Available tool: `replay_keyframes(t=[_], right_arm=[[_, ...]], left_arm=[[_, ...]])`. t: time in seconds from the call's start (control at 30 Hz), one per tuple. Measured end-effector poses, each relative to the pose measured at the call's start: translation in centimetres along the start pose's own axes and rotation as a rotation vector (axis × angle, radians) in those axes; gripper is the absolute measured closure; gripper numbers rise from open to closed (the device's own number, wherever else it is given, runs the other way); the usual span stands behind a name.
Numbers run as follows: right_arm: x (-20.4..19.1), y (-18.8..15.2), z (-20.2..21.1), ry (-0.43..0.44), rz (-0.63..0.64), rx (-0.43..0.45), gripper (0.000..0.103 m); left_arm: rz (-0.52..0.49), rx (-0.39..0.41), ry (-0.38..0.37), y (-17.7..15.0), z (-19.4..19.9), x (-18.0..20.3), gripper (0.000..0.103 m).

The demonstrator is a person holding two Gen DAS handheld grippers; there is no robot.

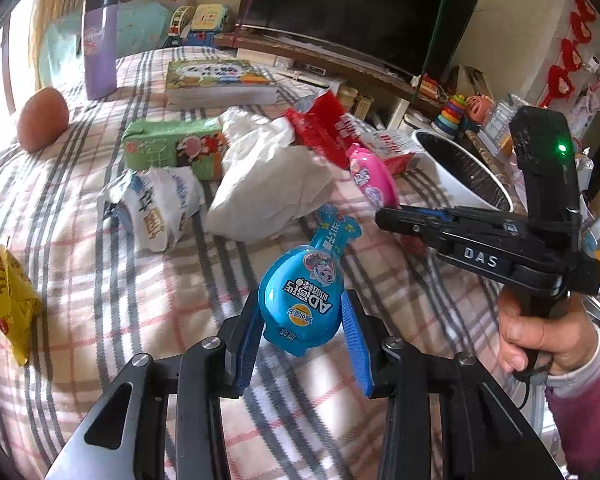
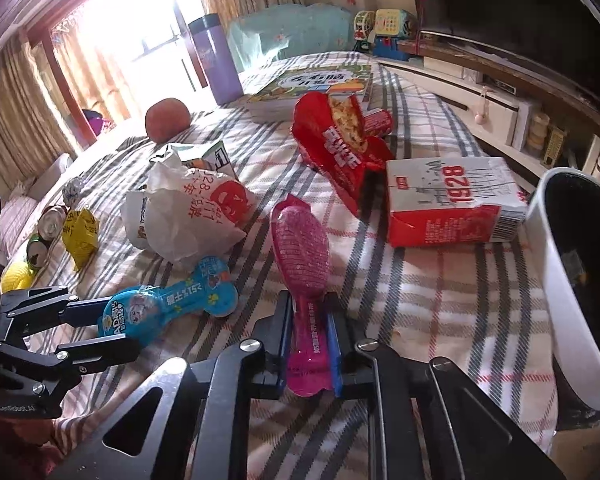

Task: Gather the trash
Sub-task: 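Grasp the blue bottle with the left tool while the right tool grasps the pink toy, then carry both items over the bin and open both tools to drop them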

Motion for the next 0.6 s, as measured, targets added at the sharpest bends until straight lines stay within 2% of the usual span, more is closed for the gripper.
replay_keyframes(t=[0.07, 0.1, 0.6], right_arm=[[0.3, -0.3, 1.0, -0.001, -0.018, 0.017, 0.093], [0.4, -0.5, 1.5, 0.0, -0.027, 0.024, 0.1], [5.9, -4.5, 8.3, -0.076, -0.198, 0.094, 0.1]], left_arm=[[-0.011, -0.001, -0.009, 0.1, -0.1, 0.6, 0.066], [-0.018, -0.002, -0.015, 0.1, -0.1, 1.0, 0.066], [-0.114, -0.032, -0.086, 1.9, -3.3, 6.5, 0.066]])
Point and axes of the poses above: each gripper's, at about its wrist camera, not at the fingertips, and z roughly against the way its jaws point, x to its right, y to its top, the point moved 7 cm from there along -z, roughly the way its jaws point, and after that the axes turned 13 degrees about z, right-handed, at the moved point
